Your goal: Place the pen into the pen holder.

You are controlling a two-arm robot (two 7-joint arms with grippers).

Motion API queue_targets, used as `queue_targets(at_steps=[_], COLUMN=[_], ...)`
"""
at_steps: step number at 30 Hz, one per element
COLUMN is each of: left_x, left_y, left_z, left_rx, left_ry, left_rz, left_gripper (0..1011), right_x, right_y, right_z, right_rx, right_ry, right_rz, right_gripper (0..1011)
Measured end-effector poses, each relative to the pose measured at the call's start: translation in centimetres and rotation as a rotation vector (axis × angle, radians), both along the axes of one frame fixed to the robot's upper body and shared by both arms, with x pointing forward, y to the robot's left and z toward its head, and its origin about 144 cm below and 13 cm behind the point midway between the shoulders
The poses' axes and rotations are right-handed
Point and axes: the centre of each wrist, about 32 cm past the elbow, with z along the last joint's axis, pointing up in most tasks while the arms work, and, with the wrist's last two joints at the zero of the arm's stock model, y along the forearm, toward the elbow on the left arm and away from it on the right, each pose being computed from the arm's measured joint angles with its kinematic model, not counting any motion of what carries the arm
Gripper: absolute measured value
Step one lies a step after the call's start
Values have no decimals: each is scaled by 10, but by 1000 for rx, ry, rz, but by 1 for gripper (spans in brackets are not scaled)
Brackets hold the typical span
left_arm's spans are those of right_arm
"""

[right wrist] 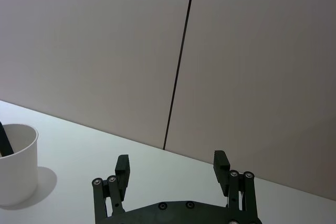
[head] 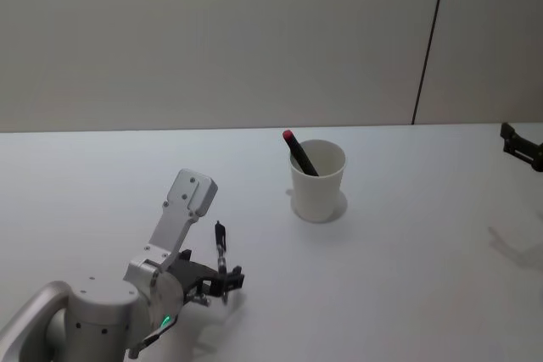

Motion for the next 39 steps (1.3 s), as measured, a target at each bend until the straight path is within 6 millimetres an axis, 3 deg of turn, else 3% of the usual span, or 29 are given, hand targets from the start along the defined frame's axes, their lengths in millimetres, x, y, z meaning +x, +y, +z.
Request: queue_targets(at_steps=[21, 28, 39], left_x=[11, 14, 16], left_y=[0, 0, -1], left_z=[-1, -2, -6], left_rx=[-3, -3, -3], left_ry=[19, 37, 71], left_rz=[-8, -16, -21], left_gripper=[1003, 862, 504], right_x=[0, 0, 0], right_y=[0, 0, 0], right_z=[0, 0, 0], right_rx=[0, 0, 0], right_ry=[0, 0, 0], right_rz=[0, 0, 0], right_gripper=[1002, 1002, 1002])
